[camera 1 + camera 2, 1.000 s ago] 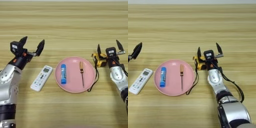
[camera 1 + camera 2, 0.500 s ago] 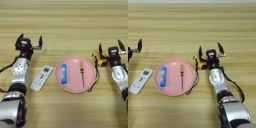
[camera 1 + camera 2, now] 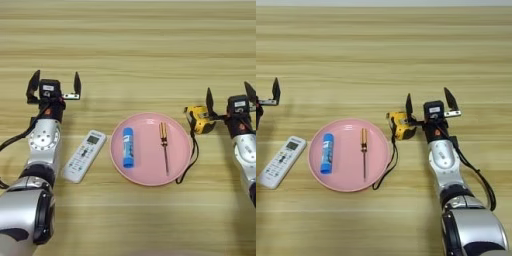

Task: Move the objects on the table

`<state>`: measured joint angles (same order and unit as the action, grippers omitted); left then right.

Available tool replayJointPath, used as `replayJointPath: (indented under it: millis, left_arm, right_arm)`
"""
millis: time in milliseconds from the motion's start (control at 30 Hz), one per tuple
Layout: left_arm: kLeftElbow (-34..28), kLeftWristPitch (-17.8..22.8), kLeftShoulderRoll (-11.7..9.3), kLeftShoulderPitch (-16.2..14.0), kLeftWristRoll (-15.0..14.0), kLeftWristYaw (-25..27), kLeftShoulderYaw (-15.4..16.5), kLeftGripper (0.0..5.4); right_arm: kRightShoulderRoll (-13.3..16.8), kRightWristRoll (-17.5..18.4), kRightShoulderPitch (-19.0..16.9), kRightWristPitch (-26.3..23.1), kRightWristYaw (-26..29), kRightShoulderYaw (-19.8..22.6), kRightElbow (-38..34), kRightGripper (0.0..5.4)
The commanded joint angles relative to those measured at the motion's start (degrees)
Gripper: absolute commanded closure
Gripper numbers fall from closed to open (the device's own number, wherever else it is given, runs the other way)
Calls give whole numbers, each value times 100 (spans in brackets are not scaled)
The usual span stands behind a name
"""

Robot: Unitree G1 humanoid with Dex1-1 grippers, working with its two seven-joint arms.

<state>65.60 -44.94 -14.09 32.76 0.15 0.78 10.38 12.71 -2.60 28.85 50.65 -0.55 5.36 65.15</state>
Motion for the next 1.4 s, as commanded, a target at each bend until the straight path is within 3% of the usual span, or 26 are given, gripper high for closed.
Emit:
replayJointPath:
  millis: [33,300,500,633,800,1000,1167,1400]
  left_arm:
    - [50,-68,115,157,97,-64,-99,1]
    - [-25,-143,247,115,218,-238,-231,1]
    - [-73,-181,306,80,353,-354,-362,1]
    - [-84,-188,294,71,383,-408,-400,1]
    - [-68,-190,281,71,444,-482,-424,1]
    - [-37,-178,283,90,465,-515,-439,1]
    - [-33,-165,293,100,477,-540,-462,1]
    - [-8,-139,302,114,452,-531,-470,1]
  right_arm:
    - [13,559,27,-68,607,317,-93,0]
    - [86,1452,-55,-496,2006,620,-709,0]
    - [94,1483,-297,-1432,2789,339,-1406,0]
    - [85,1315,-443,-2216,2905,117,-1598,0]
    - [-19,1587,-644,-3320,3164,62,-2264,0]
    - [-142,1631,-883,-4358,2996,-12,-3088,0]
    - [-187,1487,-1053,-4774,2939,-176,-3443,0]
    - [-80,1067,-874,-4748,2511,-187,-2576,0]
